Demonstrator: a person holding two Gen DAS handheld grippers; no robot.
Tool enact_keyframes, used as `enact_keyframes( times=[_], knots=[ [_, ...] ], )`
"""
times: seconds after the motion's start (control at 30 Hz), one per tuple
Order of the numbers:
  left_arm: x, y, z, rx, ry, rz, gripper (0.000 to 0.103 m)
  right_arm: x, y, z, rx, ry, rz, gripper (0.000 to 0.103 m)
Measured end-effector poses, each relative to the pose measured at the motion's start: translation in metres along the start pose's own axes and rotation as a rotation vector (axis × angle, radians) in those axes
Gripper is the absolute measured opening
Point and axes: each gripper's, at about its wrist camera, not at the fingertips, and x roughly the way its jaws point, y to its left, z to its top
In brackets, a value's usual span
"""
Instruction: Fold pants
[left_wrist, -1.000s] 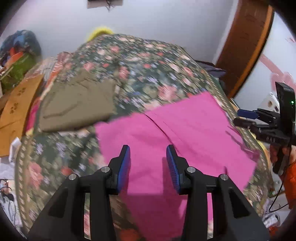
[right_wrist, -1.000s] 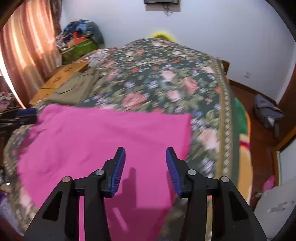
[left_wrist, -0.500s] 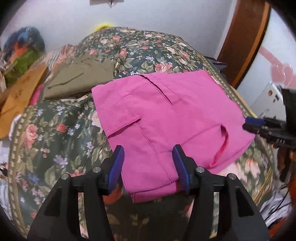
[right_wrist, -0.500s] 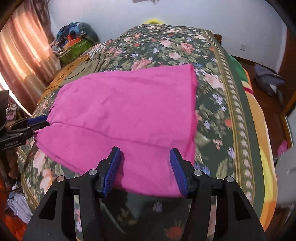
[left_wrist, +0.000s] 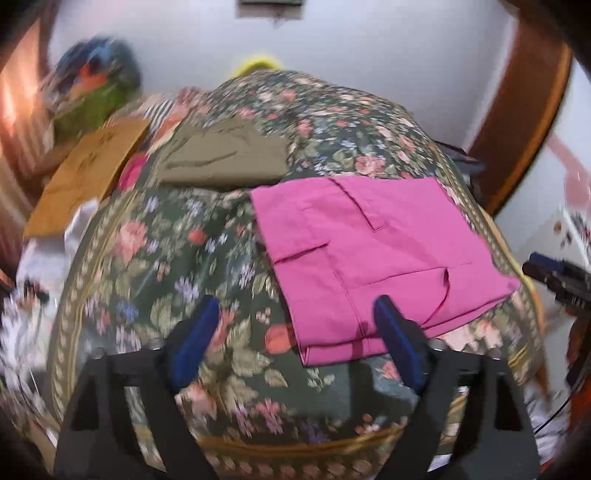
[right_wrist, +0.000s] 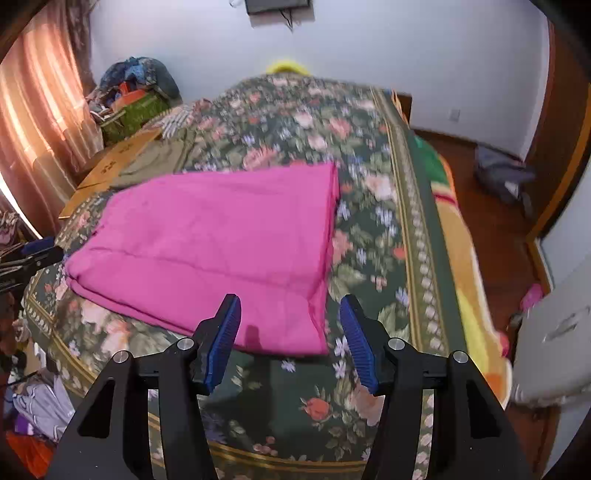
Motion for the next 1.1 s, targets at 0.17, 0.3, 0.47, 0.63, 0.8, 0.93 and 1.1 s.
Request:
enact_keyframes(
  times=[0.17,0.3,0.47,0.63,0.8,0.93,1.1],
  knots=[
    [0.002,-0.003,-0.015,-0.090,0.050,-0.046,0.092,-0.005,0.023,0.011,-0.059,-0.061,0.031,0.063],
    [0.019,-0.013,-0.035,-0.156,0.138,-0.144,0.092,-0.002,0.041,0.015,-0.083,-0.109,0.036,0.076],
    [0.029,-0.029,-0.046,-0.135,0.153,-0.166,0.100,0.020,0.057,0.018,-0.118,-0.085,0.024,0.077],
    [0.034,-0.024,-0.037,-0.195,0.138,-0.253,0.101,0.046,0.060,0.010,-0.131,0.008,0.018,0.077],
    [0.041,-0.019,-0.024,-0.261,0.139,-0.302,0.101,0.057,0.048,0.003,-0.060,0.052,0.088,0.077],
    [0.050,-0.025,-0.012,-0.265,0.138,-0.294,0.101,0.057,0.051,0.001,-0.080,0.053,0.095,0.077],
    [0.064,-0.020,0.005,-0.351,0.131,-0.331,0.101,0.058,0.049,0.000,-0.083,0.050,0.115,0.077]
  ],
)
